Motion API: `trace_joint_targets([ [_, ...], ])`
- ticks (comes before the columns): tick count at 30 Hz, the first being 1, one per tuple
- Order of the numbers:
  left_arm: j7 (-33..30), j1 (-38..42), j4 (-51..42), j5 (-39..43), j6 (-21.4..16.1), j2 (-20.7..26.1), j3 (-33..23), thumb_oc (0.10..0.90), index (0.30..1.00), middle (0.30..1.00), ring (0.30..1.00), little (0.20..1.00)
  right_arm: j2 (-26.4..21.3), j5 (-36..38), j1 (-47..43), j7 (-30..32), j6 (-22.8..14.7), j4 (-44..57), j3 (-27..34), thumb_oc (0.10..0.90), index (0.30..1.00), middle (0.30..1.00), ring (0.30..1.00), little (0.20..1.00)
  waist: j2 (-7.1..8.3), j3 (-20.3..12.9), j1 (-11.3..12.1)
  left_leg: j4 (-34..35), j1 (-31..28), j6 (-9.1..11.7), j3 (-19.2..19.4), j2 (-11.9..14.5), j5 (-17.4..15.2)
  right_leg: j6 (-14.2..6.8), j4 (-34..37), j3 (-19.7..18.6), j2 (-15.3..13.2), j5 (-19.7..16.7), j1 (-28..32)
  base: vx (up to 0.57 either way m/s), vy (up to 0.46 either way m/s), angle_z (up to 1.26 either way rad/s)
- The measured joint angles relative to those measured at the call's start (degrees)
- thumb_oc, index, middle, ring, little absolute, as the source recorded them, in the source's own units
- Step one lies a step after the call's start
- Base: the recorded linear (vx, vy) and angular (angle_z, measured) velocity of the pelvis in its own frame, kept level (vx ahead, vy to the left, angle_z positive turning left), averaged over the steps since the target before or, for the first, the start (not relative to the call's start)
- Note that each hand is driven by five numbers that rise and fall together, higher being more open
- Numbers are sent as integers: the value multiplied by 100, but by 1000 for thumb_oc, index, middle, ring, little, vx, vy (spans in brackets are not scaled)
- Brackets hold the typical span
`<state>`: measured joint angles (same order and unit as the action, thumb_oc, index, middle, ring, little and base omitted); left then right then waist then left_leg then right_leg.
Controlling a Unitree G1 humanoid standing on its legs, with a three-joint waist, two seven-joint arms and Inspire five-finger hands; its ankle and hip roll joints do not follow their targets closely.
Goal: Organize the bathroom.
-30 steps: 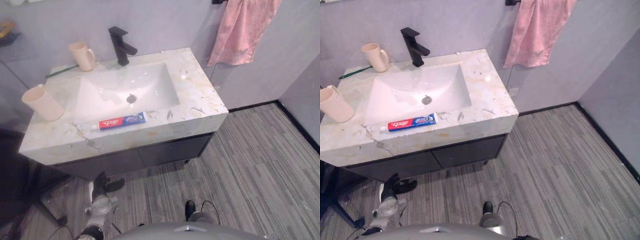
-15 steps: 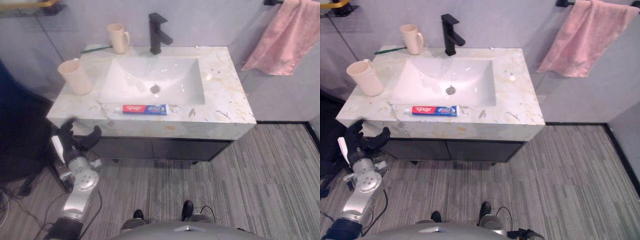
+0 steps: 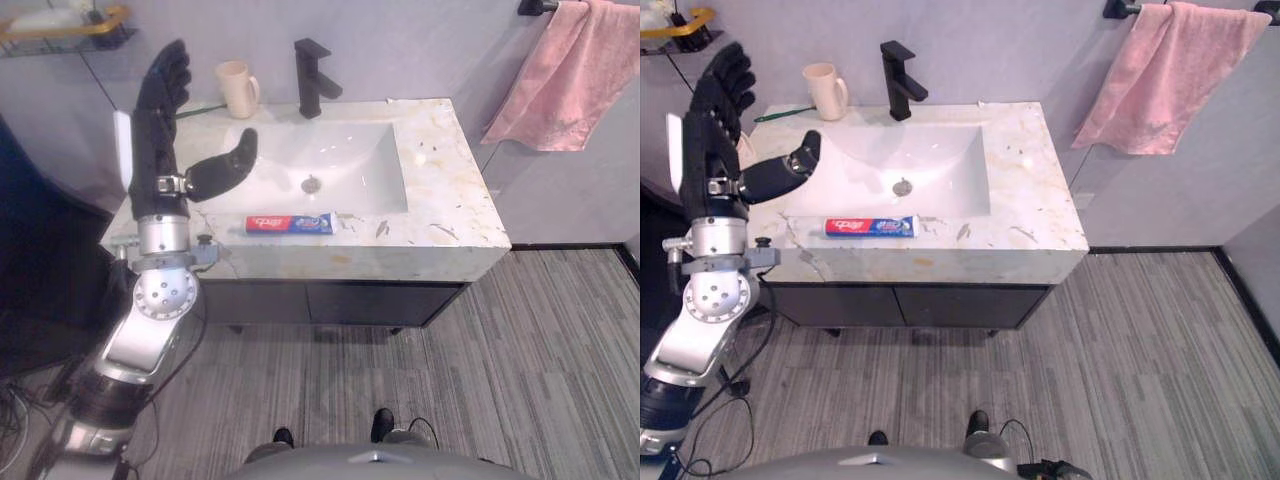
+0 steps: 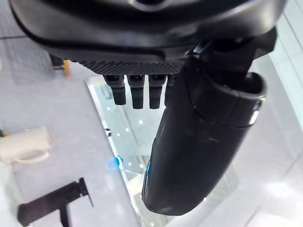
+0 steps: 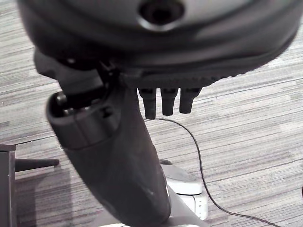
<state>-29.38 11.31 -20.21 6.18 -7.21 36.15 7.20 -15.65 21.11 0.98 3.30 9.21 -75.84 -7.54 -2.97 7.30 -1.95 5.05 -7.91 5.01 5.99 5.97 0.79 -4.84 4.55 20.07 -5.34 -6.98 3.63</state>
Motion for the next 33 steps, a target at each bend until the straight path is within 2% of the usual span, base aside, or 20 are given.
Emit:
trace_joint_targets([
  [4, 315, 259, -147, 20, 36, 479, -74, 800, 900, 900, 900, 900, -30, 1, -8, 7, 12, -92, -14, 800, 900, 900, 900, 900, -77, -73, -14, 15, -72, 11, 4, -18, -9, -21, 3, -10, -4, 30, 68, 0, 0, 0],
  [7, 916, 486, -211, 349, 506, 1049, -123, 800, 900, 900, 900, 900, -78, -1, -20, 23, 49, -98, -126, 800, 900, 900, 900, 900, -135, -147, -6, 16, -84, 9, 1, -22, -4, -21, 4, -13, -9, 29, 82, 0, 0, 0],
  [10, 1648, 1027, -37, 1206, 1197, 1766, -17, 800, 900, 900, 900, 900, -125, -3, -18, 67, 94, -91, -214, 800, 900, 900, 900, 900, -195, -198, -8, 16, -103, 6, 5, -31, -3, -20, 3, -12, -18, 26, 99, 0, 0, 0],
  [12, 2089, 1526, 304, 1544, 1593, 2191, 224, 800, 900, 900, 900, 900, -161, -7, -81, 81, 200, -95, -214, 800, 900, 900, 900, 900, -235, -226, -43, 18, -148, 7, 7, -33, -5, -21, 7, -19, -25, 26, 145, 0, 0, 0],
  [14, 2650, 2487, 918, 1668, 2006, 2652, 1014, 800, 900, 900, 900, 900, -189, -12, -93, 93, 278, -104, -217, 800, 900, 900, 900, 900, -282, -307, -76, 18, -155, 11, 12, -35, -13, -21, 29, -22, -33, 26, 155, 0, 0, 0],
  [16, 3143, 3077, 1381, 1679, 2249, 2981, 1592, 800, 900, 900, 900, 900, -208, -12, -182, 93, 298, -158, -217, 800, 900, 900, 900, 900, -314, -364, -164, 18, -156, 11, 12, -32, -15, -21, 28, -30, -36, 26, 154, 9, -3, -2],
  [17, 3432, 3490, 1715, 1661, 2306, 3031, 1984, 800, 900, 900, 900, 900, -213, -13, -187, 94, 309, -159, -218, 800, 900, 900, 900, 900, -340, -395, -190, 18, -160, 11, 23, -35, -15, -21, 15, -42, -36, 26, 151, 14, -5, -4],
  [18, 3547, 3631, 1819, 1643, 2326, 3037, 2120, 800, 900, 900, 900, 900, -215, -13, -187, 96, 319, -163, -219, 800, 900, 900, 900, 900, -346, -402, -201, 18, -161, 11, 24, -36, -15, -20, 5, -44, -36, 26, 150, 23, -10, -3],
  [20, 4243, 4387, 2439, 1622, 2334, 3088, 2965, 800, 900, 900, 900, 900, -236, -14, -211, 97, 425, -157, -215, 800, 900, 900, 900, 900, -375, -438, -275, 16, -163, 14, 47, -44, -12, 14, 4, -50, -29, 4, 146, 0, 0, 0],
  [23, 4718, 4716, 2736, 1616, 2339, 3089, 3456, 800, 900, 900, 900, 900, -242, -14, -241, 98, 469, -147, -217, 800, 900, 900, 900, 900, -394, -451, -335, 15, -166, 15, 71, -43, -13, 19, 2, -85, -21, 1, 127, 4, -2, -6],
  [28, 5220, 4719, 2938, 1431, 2259, 3047, 3742, 800, 900, 900, 900, 900, -243, -17, -254, 95, 528, -145, -219, 800, 900, 900, 900, 900, -397, -453, -384, 13, -194, 19, 149, -43, -16, 26, 2, -146, -11, 0, 122, 5, -10, -5],
  [33, 5308, 4695, 3392, 990, 2232, 2755, 3840, 800, 900, 900, 900, 900, -244, -19, -266, 82, 548, -145, -221, 800, 900, 900, 900, 900, -404, -458, -444, 15, -245, 31, 171, -31, -26, 30, 2, -187, 3, 3, 146, 5, -16, -5],
])
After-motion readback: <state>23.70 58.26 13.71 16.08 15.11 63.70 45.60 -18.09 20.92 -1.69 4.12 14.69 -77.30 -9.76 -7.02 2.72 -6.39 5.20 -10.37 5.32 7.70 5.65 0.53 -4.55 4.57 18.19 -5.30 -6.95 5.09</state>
